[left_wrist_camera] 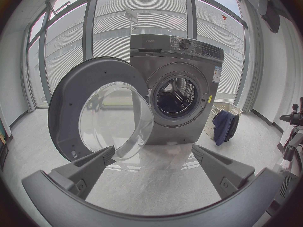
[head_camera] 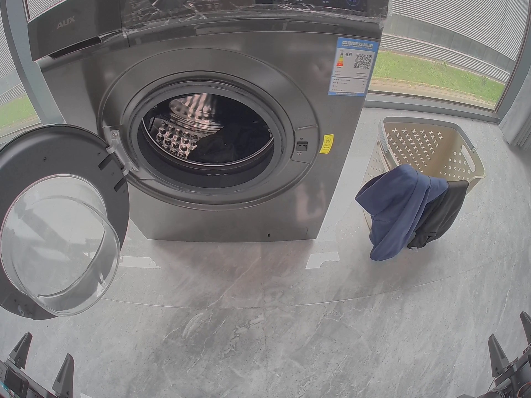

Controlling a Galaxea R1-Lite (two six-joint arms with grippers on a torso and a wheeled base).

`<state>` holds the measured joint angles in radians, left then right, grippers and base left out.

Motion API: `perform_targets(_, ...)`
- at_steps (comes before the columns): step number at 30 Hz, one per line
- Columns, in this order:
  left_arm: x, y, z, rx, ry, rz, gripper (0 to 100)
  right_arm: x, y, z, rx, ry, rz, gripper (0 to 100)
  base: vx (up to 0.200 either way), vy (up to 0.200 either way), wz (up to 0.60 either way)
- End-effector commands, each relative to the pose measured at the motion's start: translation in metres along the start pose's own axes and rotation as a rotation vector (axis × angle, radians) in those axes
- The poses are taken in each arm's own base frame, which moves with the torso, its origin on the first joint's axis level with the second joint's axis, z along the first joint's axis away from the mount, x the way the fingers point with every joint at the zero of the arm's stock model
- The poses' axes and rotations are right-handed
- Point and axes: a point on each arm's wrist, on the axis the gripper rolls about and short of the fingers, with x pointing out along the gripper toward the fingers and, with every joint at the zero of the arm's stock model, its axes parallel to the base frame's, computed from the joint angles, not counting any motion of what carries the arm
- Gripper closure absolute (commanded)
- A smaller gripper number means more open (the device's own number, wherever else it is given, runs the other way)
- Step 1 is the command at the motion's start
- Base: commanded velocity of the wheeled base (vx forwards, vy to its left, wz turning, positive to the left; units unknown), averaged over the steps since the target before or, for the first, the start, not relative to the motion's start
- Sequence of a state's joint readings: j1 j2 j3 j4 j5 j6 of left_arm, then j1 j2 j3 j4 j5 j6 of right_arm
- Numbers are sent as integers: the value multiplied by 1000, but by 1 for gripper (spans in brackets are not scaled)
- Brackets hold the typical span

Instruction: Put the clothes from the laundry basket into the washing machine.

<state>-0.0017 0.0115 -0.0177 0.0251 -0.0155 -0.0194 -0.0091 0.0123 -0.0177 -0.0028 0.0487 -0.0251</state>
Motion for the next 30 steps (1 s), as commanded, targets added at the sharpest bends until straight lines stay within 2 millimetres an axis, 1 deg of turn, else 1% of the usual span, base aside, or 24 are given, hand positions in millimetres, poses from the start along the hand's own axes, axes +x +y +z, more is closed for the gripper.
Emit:
perform_targets(1,0,0,-2,-1,3,2,0,1,0,-5,-1,8,1,0,0,-200,0)
perform_targets(7,0,0,-2,-1,4,2,0,0,0,-5,-1,7,0,0,0,-200,0)
perform_targets(17,0,0,-2,-1,3,2,0,1,0,-5,-1,8,1,0,0,0,0)
perform_targets(30,0,0,-2,-2,2,5,0,1,0,-5,-1,8,1,0,0,-200,0)
